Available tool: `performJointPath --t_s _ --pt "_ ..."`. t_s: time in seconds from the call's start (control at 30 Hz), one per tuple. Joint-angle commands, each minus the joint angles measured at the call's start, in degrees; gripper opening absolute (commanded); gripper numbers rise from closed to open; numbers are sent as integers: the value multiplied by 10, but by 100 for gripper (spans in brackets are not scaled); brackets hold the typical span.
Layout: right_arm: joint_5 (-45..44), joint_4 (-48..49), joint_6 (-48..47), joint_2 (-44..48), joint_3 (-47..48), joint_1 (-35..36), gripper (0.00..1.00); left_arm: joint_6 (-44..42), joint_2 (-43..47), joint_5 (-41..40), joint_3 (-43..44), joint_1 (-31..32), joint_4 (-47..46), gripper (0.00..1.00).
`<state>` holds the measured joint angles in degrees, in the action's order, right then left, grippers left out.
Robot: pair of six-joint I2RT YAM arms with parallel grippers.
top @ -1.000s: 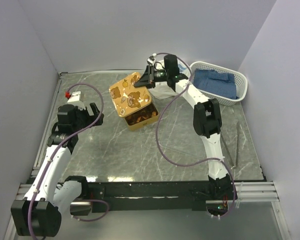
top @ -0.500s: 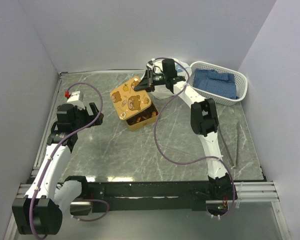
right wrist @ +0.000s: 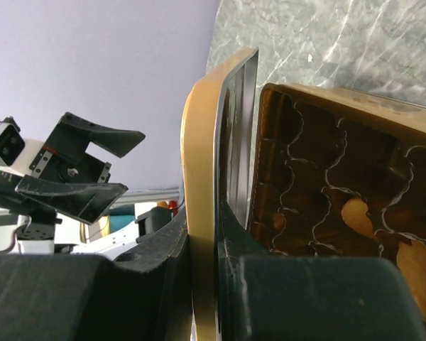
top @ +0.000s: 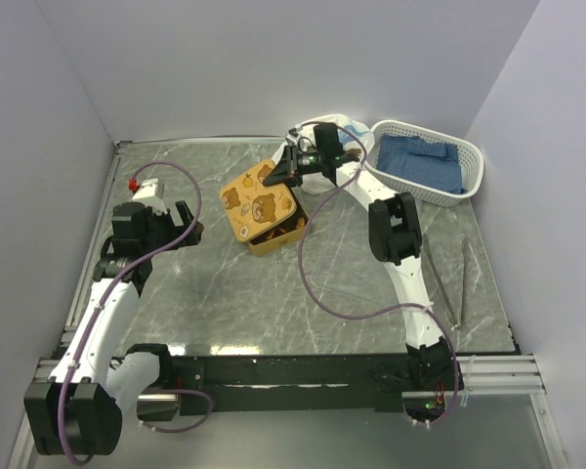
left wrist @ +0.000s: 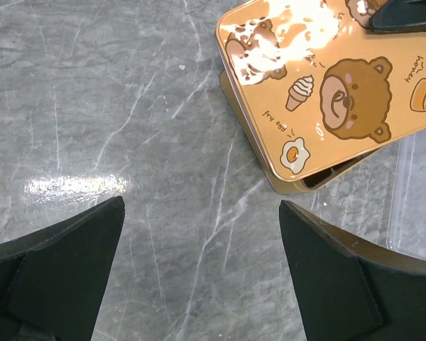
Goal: Pack the cookies
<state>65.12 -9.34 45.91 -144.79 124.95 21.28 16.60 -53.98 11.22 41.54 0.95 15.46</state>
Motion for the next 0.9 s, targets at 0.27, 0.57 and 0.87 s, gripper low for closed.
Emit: performJointPath --t_s 0.27,0.57,0.87 --pt "12 -6 -16 25 -13 -18 3 -9 -2 13 26 -3 -5 96" --pt "15 -6 -19 49 -44 -19 6 -10 -4 16 27 -5 -5 96" --pt "13 -4 -21 57 -59 -33 11 -9 -8 20 27 -5 -3 96"
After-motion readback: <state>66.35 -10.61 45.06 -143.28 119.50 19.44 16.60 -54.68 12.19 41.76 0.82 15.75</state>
